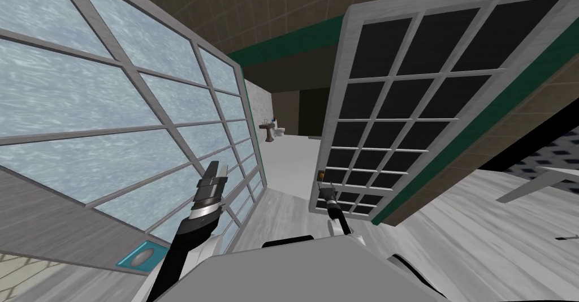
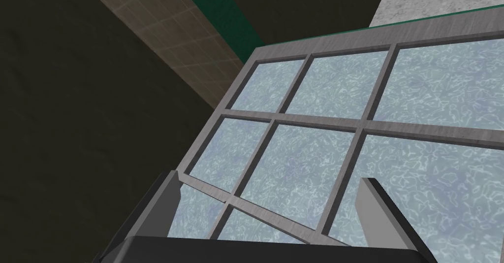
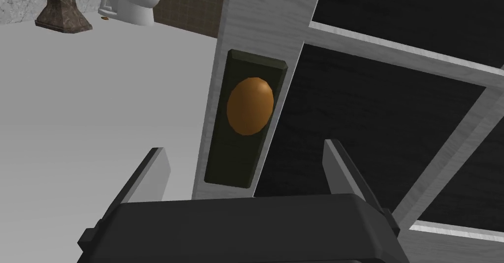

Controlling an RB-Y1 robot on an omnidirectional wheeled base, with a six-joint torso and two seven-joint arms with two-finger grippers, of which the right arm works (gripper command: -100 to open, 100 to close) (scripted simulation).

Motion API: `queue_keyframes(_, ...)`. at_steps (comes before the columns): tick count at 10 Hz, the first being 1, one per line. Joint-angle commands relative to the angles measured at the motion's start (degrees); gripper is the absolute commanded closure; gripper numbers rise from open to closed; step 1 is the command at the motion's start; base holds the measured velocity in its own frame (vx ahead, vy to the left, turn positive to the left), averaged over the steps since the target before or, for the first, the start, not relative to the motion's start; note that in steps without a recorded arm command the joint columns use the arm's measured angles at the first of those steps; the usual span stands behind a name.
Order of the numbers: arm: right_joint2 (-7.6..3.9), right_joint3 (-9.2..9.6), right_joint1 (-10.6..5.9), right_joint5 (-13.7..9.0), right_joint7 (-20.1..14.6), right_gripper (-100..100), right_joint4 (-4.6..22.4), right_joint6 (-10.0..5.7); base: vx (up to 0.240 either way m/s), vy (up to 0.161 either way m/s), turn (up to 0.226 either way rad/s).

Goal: Pull the door open

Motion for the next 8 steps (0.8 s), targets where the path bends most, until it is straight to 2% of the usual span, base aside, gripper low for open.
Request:
queue_keyframes(1,0.31,0.26,-0.11,-1.21,-2.86,-100,-0.30,0.34,-0.077,-0.019,0.070)
queue_keyframes(8,1.19,1.01,-0.80,-4.39,-11.29,-100,-0.25,0.85,-0.068,-0.020,0.042)
